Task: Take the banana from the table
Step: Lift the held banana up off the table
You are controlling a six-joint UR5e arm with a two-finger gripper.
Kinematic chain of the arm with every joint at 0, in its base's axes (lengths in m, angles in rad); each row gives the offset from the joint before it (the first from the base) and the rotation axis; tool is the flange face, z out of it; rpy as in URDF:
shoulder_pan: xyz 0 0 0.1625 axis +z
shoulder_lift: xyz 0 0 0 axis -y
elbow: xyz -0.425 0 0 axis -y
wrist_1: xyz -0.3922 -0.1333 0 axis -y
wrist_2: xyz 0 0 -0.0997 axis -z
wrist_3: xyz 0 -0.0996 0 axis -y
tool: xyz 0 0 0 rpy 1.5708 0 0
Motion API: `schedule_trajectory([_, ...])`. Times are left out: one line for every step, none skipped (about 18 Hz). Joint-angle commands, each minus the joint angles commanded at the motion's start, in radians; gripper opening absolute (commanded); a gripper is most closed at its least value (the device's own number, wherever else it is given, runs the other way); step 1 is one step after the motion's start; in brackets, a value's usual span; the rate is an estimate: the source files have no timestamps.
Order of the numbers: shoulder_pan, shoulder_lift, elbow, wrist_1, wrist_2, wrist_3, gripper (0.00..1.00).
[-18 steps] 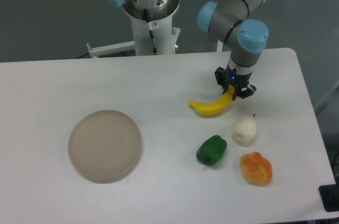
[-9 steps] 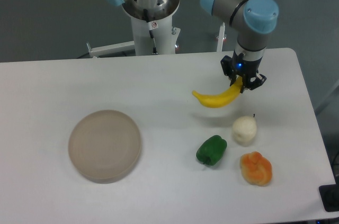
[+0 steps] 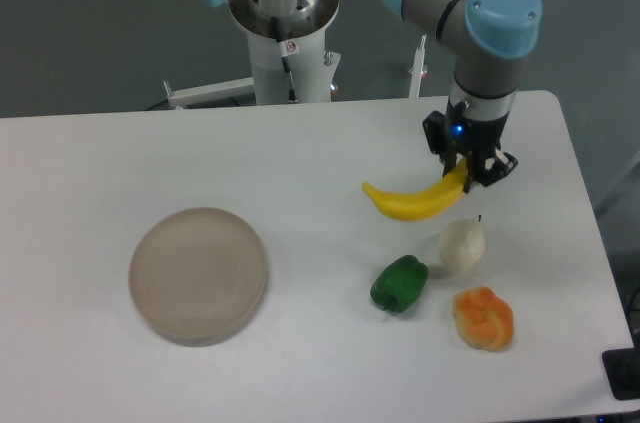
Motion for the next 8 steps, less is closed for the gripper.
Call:
schedule_trajectory([-0.008,-0.021,0.008,-0.002,0.003,0.000,0.01])
schedule_trajectory([-0.012,-0.029,0.008,0.001,0.005,0.000,0.01])
schedule_trajectory([-0.011,-0.032,0.006,0.004,0.003,0.000,0.01])
schedule_trajectory([-0.011,-0.037,0.008,0.004,-0.006,0.002,0.01])
schedule_trajectory([-0.011,-0.039,0.015,0.004,-0.006,0.002,0.01])
schedule_trajectory([-0.011,-0.043,0.014,0.006,0.000,0.002,0.01])
schedule_trajectory([-0.011,-0.045,0.014,0.006,-0.003,0.002,0.01])
schedule_trajectory([-0.011,-0.045,0.014,0.006,0.002,0.002,0.01])
